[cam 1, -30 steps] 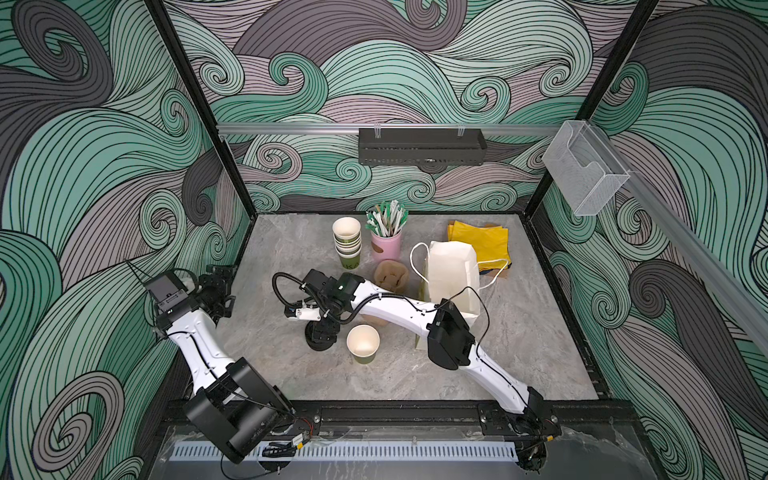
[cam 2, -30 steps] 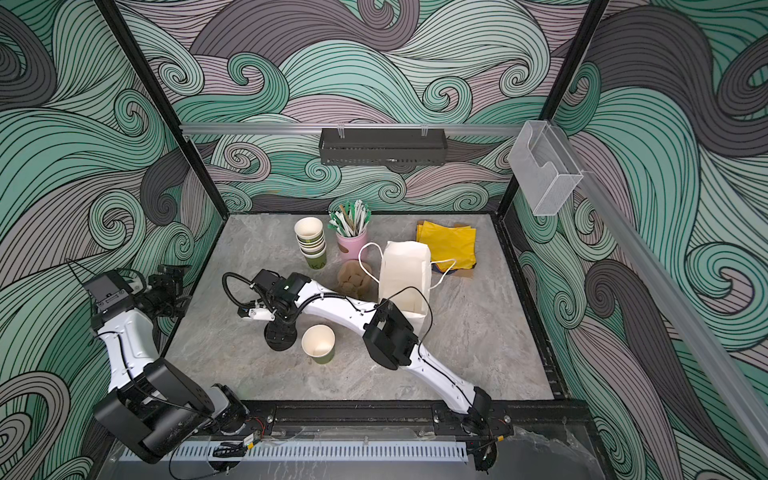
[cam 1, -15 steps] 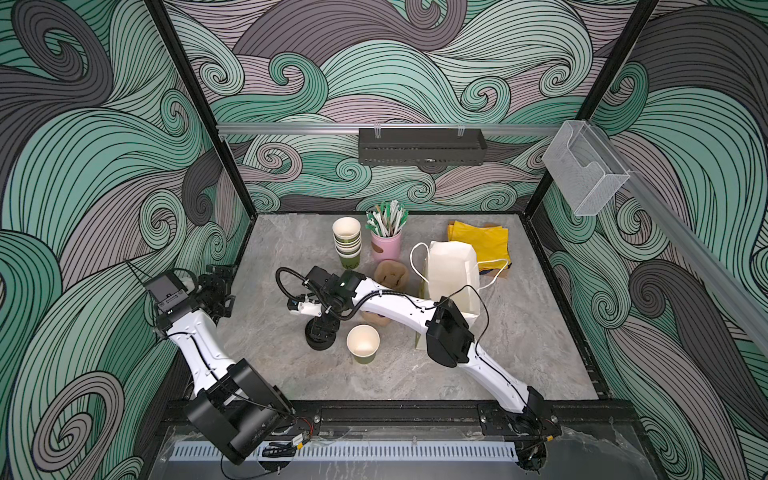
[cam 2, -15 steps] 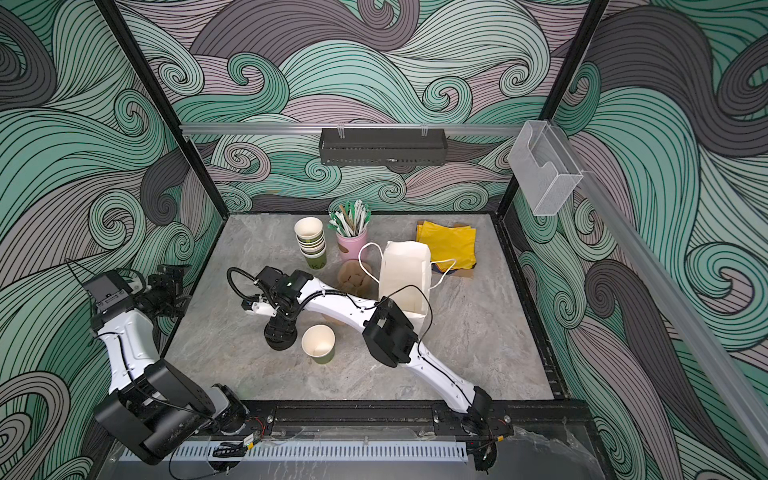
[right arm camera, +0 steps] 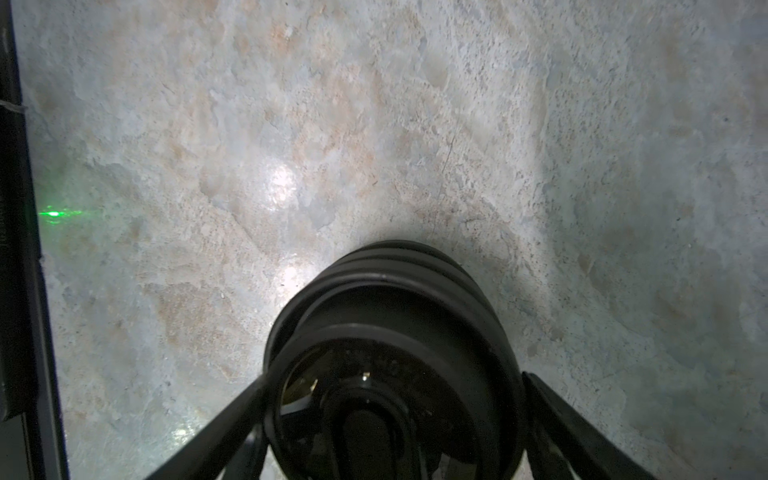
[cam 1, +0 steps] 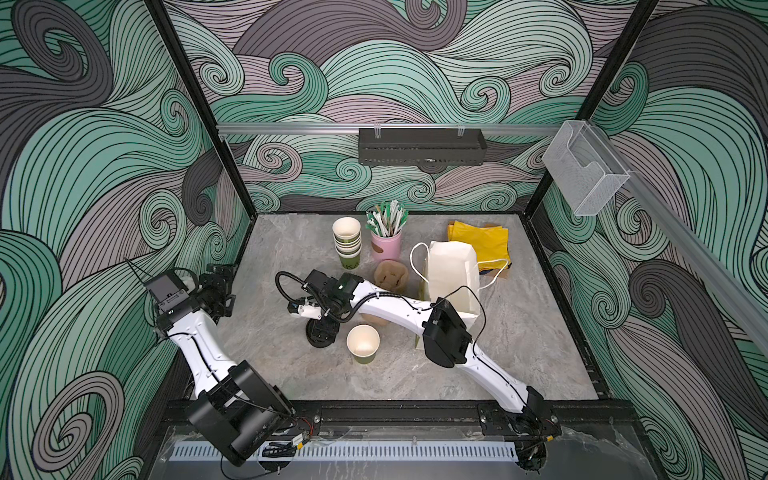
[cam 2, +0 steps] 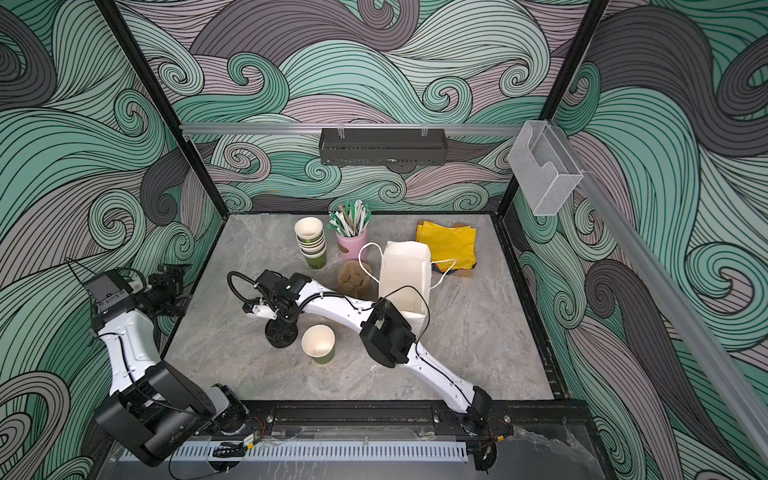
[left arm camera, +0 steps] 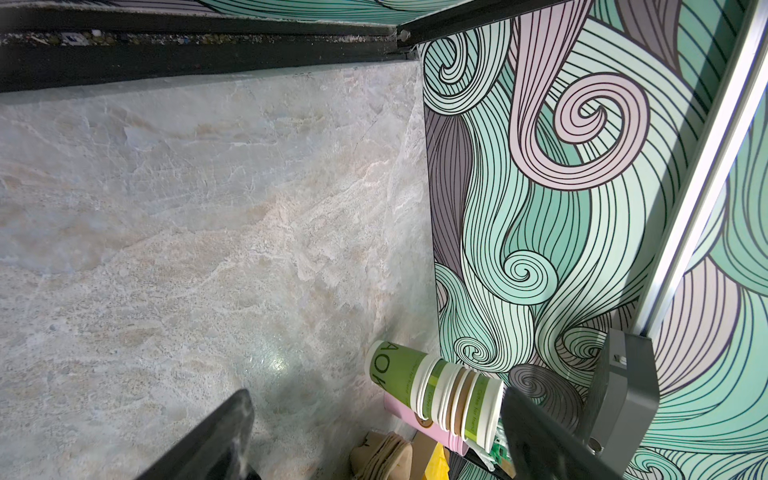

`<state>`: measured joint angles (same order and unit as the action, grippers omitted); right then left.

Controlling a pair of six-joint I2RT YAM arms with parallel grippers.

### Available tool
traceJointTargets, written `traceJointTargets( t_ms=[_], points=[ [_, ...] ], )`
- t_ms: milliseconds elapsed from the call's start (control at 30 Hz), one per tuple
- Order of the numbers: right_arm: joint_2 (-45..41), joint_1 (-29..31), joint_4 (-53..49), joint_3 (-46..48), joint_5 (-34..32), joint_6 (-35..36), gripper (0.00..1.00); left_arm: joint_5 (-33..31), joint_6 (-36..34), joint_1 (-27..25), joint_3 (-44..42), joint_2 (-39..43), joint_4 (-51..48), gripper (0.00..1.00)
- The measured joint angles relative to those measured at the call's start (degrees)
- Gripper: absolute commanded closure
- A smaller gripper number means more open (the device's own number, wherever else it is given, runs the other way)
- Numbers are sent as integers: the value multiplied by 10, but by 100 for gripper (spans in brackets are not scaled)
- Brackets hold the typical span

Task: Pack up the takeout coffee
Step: 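Lower the right gripper over the black lid and grasp its edge, then lift the black lid and carry it toward the placed paper cup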

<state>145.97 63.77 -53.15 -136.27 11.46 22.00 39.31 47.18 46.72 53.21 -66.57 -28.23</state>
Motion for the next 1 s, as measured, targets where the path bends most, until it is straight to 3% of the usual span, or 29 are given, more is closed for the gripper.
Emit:
traceJointTargets(
  t_ms=[633,1000],
  points=[
    [-43,10,38,42,-50,1,5,0,0,0,0,1,0,4],
    [-52,18,48,70,-39,1,9,0,0,0,0,1,0,4]
  ],
)
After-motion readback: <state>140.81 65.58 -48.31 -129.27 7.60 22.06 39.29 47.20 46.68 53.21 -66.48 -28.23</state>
